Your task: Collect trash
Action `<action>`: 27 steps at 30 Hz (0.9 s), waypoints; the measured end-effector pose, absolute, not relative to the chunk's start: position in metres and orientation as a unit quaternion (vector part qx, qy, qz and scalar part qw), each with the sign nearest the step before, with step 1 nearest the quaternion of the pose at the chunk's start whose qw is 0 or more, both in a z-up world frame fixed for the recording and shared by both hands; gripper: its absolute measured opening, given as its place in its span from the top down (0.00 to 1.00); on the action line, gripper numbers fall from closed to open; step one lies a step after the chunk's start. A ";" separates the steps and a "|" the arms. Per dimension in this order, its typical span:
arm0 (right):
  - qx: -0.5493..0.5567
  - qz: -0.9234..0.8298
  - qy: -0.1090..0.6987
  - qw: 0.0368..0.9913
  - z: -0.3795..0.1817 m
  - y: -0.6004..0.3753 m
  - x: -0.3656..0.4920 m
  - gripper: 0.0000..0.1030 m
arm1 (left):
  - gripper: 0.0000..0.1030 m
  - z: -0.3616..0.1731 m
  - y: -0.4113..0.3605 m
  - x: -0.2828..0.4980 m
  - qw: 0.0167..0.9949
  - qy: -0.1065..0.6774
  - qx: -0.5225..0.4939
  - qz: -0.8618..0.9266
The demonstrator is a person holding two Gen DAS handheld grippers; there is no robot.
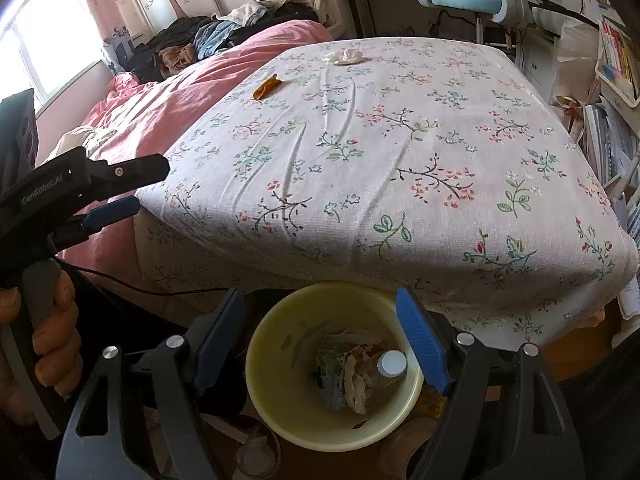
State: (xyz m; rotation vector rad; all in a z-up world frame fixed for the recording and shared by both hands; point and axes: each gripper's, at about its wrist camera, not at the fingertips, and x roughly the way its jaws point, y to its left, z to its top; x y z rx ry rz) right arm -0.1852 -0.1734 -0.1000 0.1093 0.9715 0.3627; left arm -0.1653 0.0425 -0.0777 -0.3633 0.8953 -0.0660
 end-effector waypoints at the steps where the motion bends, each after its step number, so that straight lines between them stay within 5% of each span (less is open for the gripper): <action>1: 0.052 0.173 0.464 0.867 -0.100 -0.173 -0.185 0.27 | 0.19 -0.078 0.042 -0.165 0.885 0.431 -0.174 -0.032; 27: 0.049 0.174 0.462 0.868 -0.100 -0.172 -0.186 0.24 | 0.19 -0.079 0.043 -0.165 0.885 0.432 -0.173 -0.031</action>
